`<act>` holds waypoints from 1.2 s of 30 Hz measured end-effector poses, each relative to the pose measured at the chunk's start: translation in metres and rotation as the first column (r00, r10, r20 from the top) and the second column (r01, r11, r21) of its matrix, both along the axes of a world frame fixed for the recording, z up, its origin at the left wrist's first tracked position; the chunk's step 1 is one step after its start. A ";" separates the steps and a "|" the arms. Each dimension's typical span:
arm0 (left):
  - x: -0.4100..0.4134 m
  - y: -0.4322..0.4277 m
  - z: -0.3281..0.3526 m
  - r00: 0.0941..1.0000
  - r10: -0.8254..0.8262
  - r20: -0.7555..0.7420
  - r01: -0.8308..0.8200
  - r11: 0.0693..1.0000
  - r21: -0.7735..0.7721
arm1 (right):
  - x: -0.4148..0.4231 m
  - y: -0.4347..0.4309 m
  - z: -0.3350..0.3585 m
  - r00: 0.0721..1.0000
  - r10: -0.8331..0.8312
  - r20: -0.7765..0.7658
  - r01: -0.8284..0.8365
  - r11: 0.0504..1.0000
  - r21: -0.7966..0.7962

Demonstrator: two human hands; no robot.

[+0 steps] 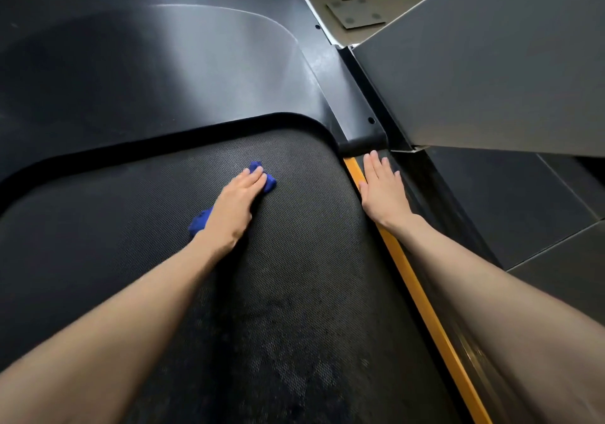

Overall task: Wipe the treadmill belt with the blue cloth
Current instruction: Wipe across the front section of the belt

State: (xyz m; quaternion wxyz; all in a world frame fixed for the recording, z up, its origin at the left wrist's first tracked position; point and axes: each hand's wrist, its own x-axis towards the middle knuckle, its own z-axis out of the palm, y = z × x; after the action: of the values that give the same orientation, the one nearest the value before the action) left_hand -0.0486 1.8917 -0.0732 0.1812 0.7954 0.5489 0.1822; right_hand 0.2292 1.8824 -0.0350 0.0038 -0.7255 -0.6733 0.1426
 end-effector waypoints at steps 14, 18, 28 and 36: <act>0.035 -0.046 -0.002 0.933 -0.354 -0.069 0.354 0.935 -0.004 | -0.004 -0.009 0.011 1.000 -0.017 -0.023 0.016 1.000 -0.012; -0.010 -0.030 0.006 0.996 -0.060 -0.059 0.062 0.998 0.023 | -0.006 -0.025 0.011 1.000 0.012 0.012 -0.013 1.000 0.024; 0.031 -0.090 0.000 0.803 -0.588 -0.102 0.590 0.807 -0.005 | -0.023 -0.038 0.012 1.000 -0.002 0.001 0.002 0.996 0.094; -0.025 -0.066 0.011 0.995 0.101 0.008 -0.101 0.995 0.010 | -0.010 -0.042 0.015 0.994 0.087 -0.059 -0.087 0.996 0.013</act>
State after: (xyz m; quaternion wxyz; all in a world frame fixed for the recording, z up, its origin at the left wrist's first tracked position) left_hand -0.0740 1.8257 -0.0619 0.1695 0.7670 0.5867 0.1969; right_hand 0.2190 1.8407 -0.0198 0.0216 -0.6909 -0.7046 0.1607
